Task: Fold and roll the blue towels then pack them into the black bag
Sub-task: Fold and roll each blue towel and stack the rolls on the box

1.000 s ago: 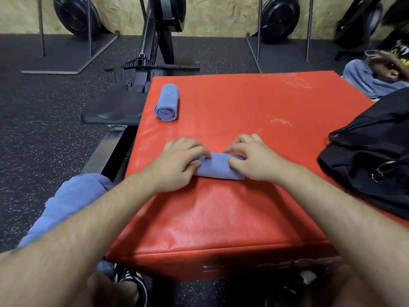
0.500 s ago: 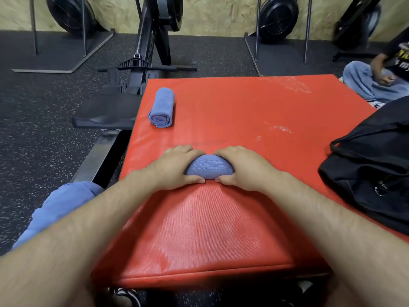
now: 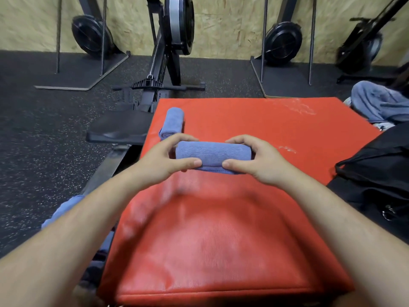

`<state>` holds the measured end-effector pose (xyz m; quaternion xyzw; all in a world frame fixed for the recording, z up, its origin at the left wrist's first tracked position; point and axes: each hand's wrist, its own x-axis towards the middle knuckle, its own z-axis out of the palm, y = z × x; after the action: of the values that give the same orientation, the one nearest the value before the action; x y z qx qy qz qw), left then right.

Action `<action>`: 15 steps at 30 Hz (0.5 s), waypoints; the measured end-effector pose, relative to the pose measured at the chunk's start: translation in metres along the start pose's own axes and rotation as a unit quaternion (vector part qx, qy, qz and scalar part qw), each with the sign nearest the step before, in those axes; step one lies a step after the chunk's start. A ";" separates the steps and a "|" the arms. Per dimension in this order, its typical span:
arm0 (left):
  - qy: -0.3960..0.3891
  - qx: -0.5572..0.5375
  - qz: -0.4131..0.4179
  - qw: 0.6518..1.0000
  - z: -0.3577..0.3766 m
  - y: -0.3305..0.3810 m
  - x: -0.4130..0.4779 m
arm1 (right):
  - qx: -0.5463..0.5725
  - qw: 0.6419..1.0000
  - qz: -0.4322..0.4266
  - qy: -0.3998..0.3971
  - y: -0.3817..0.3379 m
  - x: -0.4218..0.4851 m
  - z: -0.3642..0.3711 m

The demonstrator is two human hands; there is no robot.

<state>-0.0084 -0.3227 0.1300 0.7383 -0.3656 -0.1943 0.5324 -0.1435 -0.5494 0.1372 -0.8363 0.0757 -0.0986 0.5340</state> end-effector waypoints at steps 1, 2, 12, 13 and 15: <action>-0.009 -0.013 -0.006 1.000 -0.001 -0.002 -0.001 | 0.003 1.000 0.003 -0.006 -0.001 0.000 0.001; -0.016 -0.019 -0.015 1.000 -0.001 -0.003 -0.002 | 0.004 1.000 0.008 -0.013 0.000 -0.001 0.003; -0.018 -0.044 -0.040 0.998 -0.002 -0.009 -0.006 | -0.019 1.000 0.006 -0.013 -0.006 0.000 0.014; -0.022 -0.046 -0.044 0.998 -0.002 -0.008 -0.007 | 0.008 1.000 0.020 -0.006 -0.007 0.000 0.016; -0.011 -0.050 -0.046 0.998 -0.001 -0.004 -0.007 | 0.069 0.996 0.046 0.017 -0.010 0.001 0.017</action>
<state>-0.0112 -0.3161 0.1255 0.7248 -0.3271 -0.2451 0.5546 -0.1379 -0.5307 0.1391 -0.7911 0.1158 -0.0931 0.5934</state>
